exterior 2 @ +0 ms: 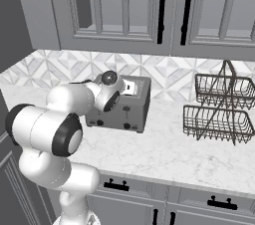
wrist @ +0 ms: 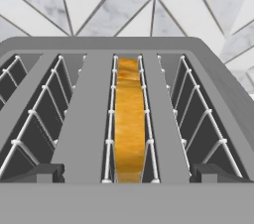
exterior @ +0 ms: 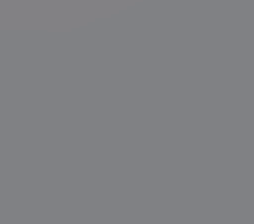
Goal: Start the toaster. Once the lever pops up, take the bread to the plate on the dining counter.
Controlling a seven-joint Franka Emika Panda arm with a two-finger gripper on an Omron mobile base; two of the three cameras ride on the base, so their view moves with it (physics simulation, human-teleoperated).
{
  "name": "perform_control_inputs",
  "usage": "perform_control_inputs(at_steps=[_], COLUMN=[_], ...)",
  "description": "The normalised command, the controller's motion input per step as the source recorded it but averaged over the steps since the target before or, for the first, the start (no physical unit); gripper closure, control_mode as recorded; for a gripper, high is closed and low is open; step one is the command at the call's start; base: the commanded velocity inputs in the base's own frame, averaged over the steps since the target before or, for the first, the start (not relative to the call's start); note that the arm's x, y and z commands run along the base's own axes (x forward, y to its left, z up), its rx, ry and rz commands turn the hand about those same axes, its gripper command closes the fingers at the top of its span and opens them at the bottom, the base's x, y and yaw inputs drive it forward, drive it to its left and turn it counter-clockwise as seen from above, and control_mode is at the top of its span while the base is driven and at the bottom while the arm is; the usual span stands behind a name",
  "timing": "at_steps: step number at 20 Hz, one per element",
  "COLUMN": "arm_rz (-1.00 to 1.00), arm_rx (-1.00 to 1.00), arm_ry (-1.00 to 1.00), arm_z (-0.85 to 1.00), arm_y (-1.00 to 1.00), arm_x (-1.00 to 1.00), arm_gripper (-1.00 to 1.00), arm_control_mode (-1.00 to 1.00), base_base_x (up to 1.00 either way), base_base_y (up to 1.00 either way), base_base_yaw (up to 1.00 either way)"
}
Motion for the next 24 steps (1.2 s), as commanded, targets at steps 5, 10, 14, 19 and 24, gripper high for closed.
perform_control_inputs(at_steps=[5, 10, 14, 19, 24], arm_rz=[0.0, 0.0, 0.0, 0.0, 0.0], arm_rx=[0.0, 0.0, 0.0, 0.0, 0.0], arm_ry=[0.0, 0.0, 0.0, 0.0, 0.0], arm_z=[0.0, 0.0, 0.0, 0.0, 0.0], arm_y=[0.0, 0.0, 0.0, 0.0, 0.0], arm_x=[0.0, 0.0, 0.08, 0.1, 0.09], arm_gripper=[-1.0, -1.0, -1.0, -1.0, -1.0], arm_control_mode=[-1.0, -1.0, -1.0, -1.0, -1.0], base_base_x=[0.0, 0.0, 0.0, 0.0, 0.0], base_base_y=[0.0, 0.0, 0.0, 0.0, 0.0], base_base_yaw=[0.0, 0.0, 0.0, 0.0, 0.0])
